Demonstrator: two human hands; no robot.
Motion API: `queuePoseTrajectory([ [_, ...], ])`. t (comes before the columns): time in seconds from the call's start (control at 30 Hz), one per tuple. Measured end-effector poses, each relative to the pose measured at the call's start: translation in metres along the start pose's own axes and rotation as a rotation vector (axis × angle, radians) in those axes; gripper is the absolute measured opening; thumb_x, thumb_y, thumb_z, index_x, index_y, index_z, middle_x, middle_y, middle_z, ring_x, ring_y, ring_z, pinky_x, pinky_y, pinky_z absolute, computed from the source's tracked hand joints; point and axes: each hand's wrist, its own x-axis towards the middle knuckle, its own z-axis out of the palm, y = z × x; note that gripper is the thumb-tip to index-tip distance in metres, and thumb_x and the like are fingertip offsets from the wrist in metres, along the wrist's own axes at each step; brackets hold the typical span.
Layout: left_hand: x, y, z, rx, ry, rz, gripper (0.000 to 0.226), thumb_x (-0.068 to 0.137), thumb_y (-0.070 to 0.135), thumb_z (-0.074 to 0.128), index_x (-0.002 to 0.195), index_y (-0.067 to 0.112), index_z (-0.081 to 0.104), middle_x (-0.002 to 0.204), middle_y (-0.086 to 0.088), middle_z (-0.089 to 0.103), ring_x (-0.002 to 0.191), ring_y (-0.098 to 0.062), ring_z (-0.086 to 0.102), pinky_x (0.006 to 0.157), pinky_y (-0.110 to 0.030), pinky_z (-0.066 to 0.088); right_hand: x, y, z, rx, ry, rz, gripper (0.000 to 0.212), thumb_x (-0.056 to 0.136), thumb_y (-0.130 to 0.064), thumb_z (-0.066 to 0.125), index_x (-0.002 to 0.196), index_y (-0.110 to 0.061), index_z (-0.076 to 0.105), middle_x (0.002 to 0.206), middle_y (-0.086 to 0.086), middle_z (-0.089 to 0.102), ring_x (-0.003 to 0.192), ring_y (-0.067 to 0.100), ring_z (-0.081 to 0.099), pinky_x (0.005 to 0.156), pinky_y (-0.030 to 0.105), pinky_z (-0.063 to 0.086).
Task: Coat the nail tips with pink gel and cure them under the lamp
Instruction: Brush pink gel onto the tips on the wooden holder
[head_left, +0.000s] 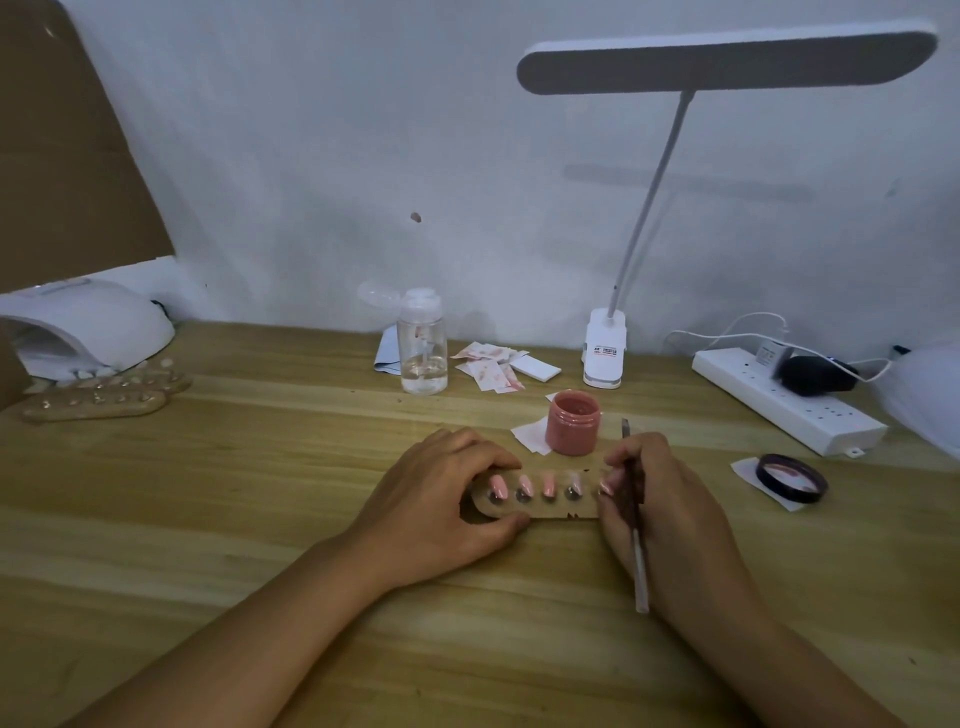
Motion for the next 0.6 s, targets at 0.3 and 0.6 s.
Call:
queuePoseTrajectory([
  [0.3, 0.002, -0.008, 0.001, -0.039, 0.076, -0.171, 0.039, 0.067, 0.053, 0.065, 0.102, 0.039, 0.055, 0.085, 0.026, 0.057, 0.086, 0.003, 0.055, 0.084, -0.024, 0.041, -0.002, -0.014, -0.005, 0.285, 0.025, 0.136, 0.037, 0.083, -0.047, 0.042, 0.107, -0.021, 0.053, 0.09, -0.006, 0.06, 0.082, 0.017, 0.061, 0.078, 0.049, 0.053],
  [0.6, 0.007, -0.015, 0.003, -0.258, 0.066, -0.293, 0.022, 0.072, 0.047, 0.077, 0.087, 0.037, 0.065, 0.082, 0.021, 0.059, 0.086, 0.0, 0.057, 0.08, -0.03, 0.047, -0.002, -0.023, -0.012, 0.193, 0.18, 0.001, 0.016, 0.098, -0.052, 0.033, 0.109, -0.04, 0.033, 0.077, -0.01, 0.059, 0.078, 0.005, 0.059, 0.067, 0.032, 0.051],
])
